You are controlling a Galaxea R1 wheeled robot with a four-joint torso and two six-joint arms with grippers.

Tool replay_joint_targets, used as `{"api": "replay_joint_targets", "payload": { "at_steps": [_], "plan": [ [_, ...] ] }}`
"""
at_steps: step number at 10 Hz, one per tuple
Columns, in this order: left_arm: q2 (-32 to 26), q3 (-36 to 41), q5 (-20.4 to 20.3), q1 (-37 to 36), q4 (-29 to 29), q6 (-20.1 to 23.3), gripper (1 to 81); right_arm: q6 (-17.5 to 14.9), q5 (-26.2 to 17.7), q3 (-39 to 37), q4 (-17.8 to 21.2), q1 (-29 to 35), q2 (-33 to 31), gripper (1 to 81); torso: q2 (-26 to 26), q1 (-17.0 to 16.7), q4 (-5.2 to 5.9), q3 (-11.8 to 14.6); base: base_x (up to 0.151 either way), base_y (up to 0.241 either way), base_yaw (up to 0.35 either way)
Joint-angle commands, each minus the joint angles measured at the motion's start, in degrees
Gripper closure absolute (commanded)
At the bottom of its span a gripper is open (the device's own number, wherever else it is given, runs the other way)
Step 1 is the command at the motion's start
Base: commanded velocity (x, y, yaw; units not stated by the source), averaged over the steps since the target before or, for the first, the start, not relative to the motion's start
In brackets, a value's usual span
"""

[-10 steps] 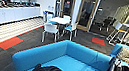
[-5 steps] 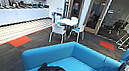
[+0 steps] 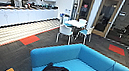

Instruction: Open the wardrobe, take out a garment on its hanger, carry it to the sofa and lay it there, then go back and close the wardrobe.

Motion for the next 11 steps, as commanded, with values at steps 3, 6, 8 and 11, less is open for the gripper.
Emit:
{"api": "replay_joint_targets", "payload": {
  "at_steps": [3,6,8,11],
  "plan": [
    [0.64,-0.15,3.55,-1.98,0.36,0.44,1.0,-0.09,-3.42,-0.02,-0.52,1.14,0.33,1.0,0.0,0.01,0.0,0.0,0.0,0.0,0.27],
    [0.82,-0.06,4.18,-1.8,0.36,0.53,1.0,-0.09,-3.42,-0.1,-0.52,1.05,0.68,1.0,0.0,0.01,0.0,0.0,0.0,0.0,0.288],
    [0.91,-0.06,4.27,-1.71,0.44,0.53,1.0,-0.09,-3.5,-0.1,-0.52,1.05,0.68,1.0,0.0,0.01,0.0,0.0,0.0,0.0,0.288],
    [1.17,-0.15,4.27,-1.62,0.53,0.53,1.0,-0.09,-3.42,-0.1,-0.52,1.05,0.68,1.0,0.0,0.01,0.0,0.0,0.0,0.0,0.288]
  ]
}}
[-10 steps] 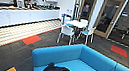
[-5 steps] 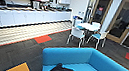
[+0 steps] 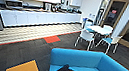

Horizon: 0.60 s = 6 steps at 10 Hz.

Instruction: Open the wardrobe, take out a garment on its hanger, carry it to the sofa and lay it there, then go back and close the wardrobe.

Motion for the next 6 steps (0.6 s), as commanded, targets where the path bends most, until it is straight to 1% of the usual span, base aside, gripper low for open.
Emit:
{"api": "replay_joint_targets", "payload": {
  "at_steps": [1,6],
  "plan": [
    [0.43,-0.15,2.16,-1.93,0.53,0.41,1.0,-0.06,-2.42,-0.08,-0.38,1.1,0.4,1.0,0.0,0.01,0.0,0.0,0.0,0.0,0.288],
    [0.61,-0.15,2.25,-1.31,0.62,0.42,1.0,-0.06,-2.42,-0.08,-0.38,1.1,0.22,1.0,0.0,0.01,0.0,0.0,0.0,0.0,0.288]
  ]
}}
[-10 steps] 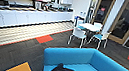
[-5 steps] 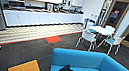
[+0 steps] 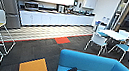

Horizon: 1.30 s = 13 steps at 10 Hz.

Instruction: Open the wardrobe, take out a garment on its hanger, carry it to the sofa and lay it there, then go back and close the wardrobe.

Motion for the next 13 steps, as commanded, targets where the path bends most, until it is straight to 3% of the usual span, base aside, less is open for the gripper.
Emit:
{"api": "replay_joint_targets", "payload": {
  "at_steps": [1,13],
  "plan": [
    [0.23,-0.07,2.11,-1.49,0.6,0.39,1.0,-0.06,-2.42,-0.05,-0.29,1.16,0.22,1.0,0.0,0.0,0.0,0.0,0.0,0.0,0.288],
    [1.11,0.2,4.05,-1.41,1.12,0.48,1.0,-0.06,-2.42,-0.67,-0.29,1.33,0.31,1.0,0.0,0.0,0.0,0.0,0.0,0.0,0.289]
  ]
}}
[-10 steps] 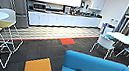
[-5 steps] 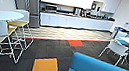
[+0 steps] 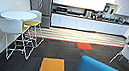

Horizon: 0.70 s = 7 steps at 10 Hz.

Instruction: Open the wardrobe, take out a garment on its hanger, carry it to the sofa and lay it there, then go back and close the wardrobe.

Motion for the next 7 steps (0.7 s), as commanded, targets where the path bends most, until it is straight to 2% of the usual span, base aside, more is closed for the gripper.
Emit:
{"api": "replay_joint_targets", "payload": {
  "at_steps": [1,7],
  "plan": [
    [0.2,0.22,2.1,-1.63,0.73,0.48,1.0,0.03,-2.46,-0.23,-0.29,1.19,0.22,1.0,0.0,0.0,0.0,0.0,0.0,0.0,0.29],
    [0.28,0.23,2.1,-1.63,0.73,0.48,1.0,0.03,-2.46,-0.23,-0.29,1.01,0.22,1.0,0.0,0.0,0.0,0.0,0.0,0.0,0.29]
  ]
}}
